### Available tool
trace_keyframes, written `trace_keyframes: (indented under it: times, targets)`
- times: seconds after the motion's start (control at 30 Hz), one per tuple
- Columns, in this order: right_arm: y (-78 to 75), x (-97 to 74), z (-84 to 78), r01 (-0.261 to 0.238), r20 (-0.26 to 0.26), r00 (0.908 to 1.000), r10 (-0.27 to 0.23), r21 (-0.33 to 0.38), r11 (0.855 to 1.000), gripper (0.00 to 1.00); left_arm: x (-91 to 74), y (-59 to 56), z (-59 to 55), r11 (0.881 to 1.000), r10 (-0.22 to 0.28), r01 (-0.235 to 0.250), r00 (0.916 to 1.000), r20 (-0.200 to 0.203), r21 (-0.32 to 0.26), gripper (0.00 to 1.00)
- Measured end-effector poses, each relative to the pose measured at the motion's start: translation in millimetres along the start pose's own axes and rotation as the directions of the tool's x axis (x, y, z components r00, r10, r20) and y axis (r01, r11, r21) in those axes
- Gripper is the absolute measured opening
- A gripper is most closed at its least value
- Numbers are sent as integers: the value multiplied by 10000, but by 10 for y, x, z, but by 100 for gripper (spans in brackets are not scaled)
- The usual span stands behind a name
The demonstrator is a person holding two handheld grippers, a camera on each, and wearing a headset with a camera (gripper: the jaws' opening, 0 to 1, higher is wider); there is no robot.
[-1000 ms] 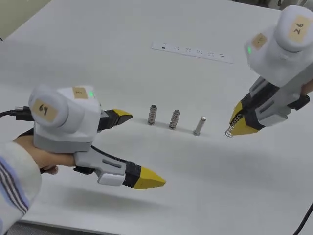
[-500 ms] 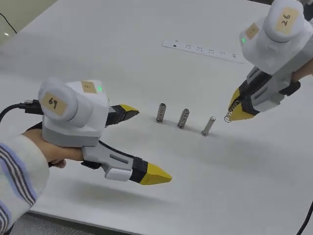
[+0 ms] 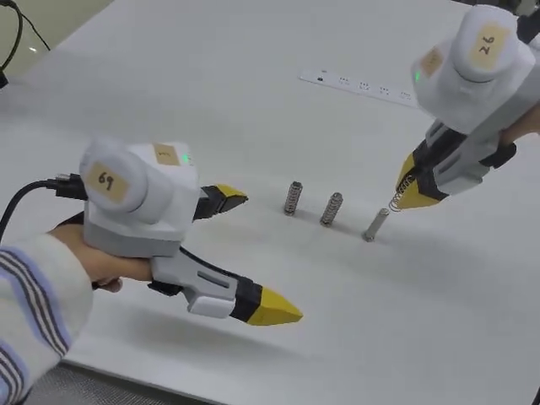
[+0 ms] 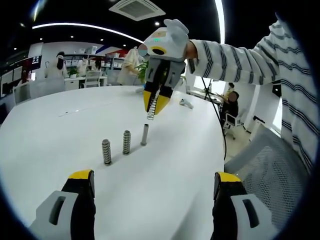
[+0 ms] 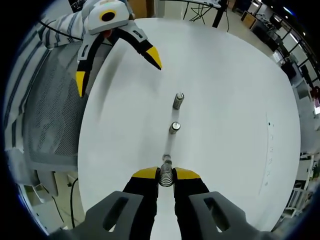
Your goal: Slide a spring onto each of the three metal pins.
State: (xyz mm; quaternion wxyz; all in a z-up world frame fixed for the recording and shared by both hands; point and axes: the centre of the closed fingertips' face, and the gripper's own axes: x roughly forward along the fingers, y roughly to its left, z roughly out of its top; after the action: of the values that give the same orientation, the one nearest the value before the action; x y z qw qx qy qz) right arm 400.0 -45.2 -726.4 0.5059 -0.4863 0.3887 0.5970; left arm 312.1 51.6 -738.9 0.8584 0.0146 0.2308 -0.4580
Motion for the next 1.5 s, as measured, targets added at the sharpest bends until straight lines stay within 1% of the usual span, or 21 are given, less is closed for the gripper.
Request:
trace_keyframes:
  times: [0.17,0.3,0.43,0.5,0.57,0.7,0.83,1.07,1.13,1.23,1.27,1.33,1.37,1.4,1.5]
  targets:
    - [-34,54,13,-100,-29,9999,100,2,10000,8,17,-1,8,9999,-88,88,9999,-49,-48,97]
    - [-31,93,4,-218,-135,9997,217,-66,9997,8,31,34,27,10000,22,-22,10000,3,-87,97]
    - [-60,123,-12,-209,-215,9996,207,-103,9997,8,46,45,28,9999,60,-60,10000,-9,-106,97]
    - [-72,141,-17,-257,-206,9995,256,-75,9996,8,51,27,19,9998,-26,25,10000,-34,-196,97]
    - [-69,154,-24,-344,-222,9992,342,-53,9994,8,54,18,8,9999,-42,41,10000,-83,-167,96]
    - [-82,153,-14,-288,-185,9994,287,-56,9996,8,46,34,11,9999,154,-154,9998,-101,-41,95]
    - [-79,209,-30,-400,-261,9989,400,18,9992,8,40,18,27,9999,143,-144,9998,-100,-30,94]
    - [-88,284,-35,-364,-376,9986,367,84,9993,8,19,25,27,9998,183,-183,9997,-178,50,93]
    - [-85,301,-42,-399,-415,9983,403,117,9991,8,8,34,36,9997,222,-220,9996,-166,89,93]
    - [-101,345,-47,-314,-374,9988,321,182,9993,8,1,44,50,9997,231,-231,9996,-135,56,93]
    - [-98,358,-47,-317,-356,9988,324,200,9993,8,-1,47,48,9997,237,-236,9996,-171,64,94]
    - [-79,385,-56,-364,-414,9984,377,309,9989,8,-5,54,22,9996,249,-244,9989,-390,117,96]
    - [-75,396,-59,-357,-433,9984,370,300,9989,8,-5,63,13,9994,286,-276,9985,-458,224,97]
    - [-83,410,-65,-314,-462,9984,328,298,9991,8,-3,73,9,9990,330,-315,9983,-475,315,97]
    - [-87,442,-71,-305,-469,9984,323,389,9988,8,0,97,5,9987,444,-433,9981,-429,260,97]
